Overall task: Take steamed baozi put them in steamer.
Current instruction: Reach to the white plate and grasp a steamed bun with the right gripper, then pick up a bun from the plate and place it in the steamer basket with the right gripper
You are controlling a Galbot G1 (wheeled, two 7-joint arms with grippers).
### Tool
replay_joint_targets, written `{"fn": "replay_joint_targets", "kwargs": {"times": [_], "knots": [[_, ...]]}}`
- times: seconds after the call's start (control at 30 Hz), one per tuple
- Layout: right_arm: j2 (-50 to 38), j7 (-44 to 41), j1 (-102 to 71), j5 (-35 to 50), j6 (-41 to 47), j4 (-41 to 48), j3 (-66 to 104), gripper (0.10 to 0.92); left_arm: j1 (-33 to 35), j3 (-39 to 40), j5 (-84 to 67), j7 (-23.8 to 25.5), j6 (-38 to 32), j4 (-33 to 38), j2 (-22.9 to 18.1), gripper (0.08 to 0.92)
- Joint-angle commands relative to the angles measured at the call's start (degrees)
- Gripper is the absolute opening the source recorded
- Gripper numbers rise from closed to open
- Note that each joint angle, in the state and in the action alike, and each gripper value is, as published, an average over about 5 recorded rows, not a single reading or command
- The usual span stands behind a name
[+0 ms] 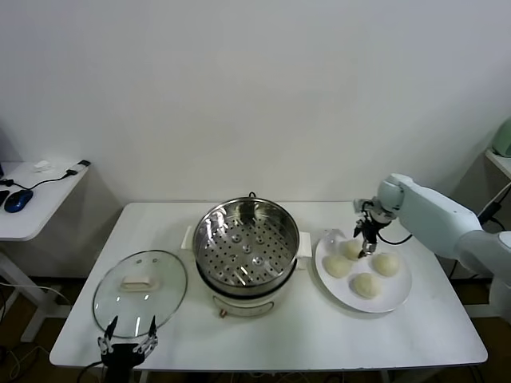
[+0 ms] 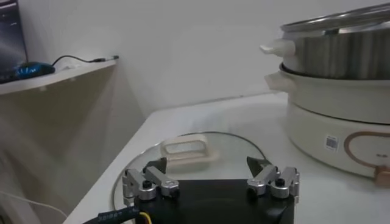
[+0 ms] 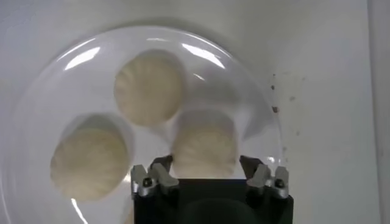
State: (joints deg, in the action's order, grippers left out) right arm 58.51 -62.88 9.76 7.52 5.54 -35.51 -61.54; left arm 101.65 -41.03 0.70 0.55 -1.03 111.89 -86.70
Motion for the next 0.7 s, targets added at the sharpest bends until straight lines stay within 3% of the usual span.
{"fn": "replay_joint_targets", "kwargs": {"times": [0.03,0.2,0.4,0.7], "knots": [[0.4,-0.1,0.2,0.2,0.5,-0.2,0.1,0.624,0.2,0.1,0.0,0.0,0.2,0.6,0.0,0.823],[-3.0,-0.5,5.1,3.2,1.0,-7.5,-2.9,0.607,0.4,0.4,0.2,0.0,0.3,1.1,0.0,0.823],[-6.9,-1.9,23.0,11.9,-0.4,-18.9,-15.8,0.605,0.4,0.4,0.4,0.0,0.2,1.1,0.1,0.823],[-0.6,-2.3,44.4,21.5,-10.4,-37.1,-26.0,0.611,0.2,0.2,0.5,0.0,0.5,2.1,0.4,0.823]]}}
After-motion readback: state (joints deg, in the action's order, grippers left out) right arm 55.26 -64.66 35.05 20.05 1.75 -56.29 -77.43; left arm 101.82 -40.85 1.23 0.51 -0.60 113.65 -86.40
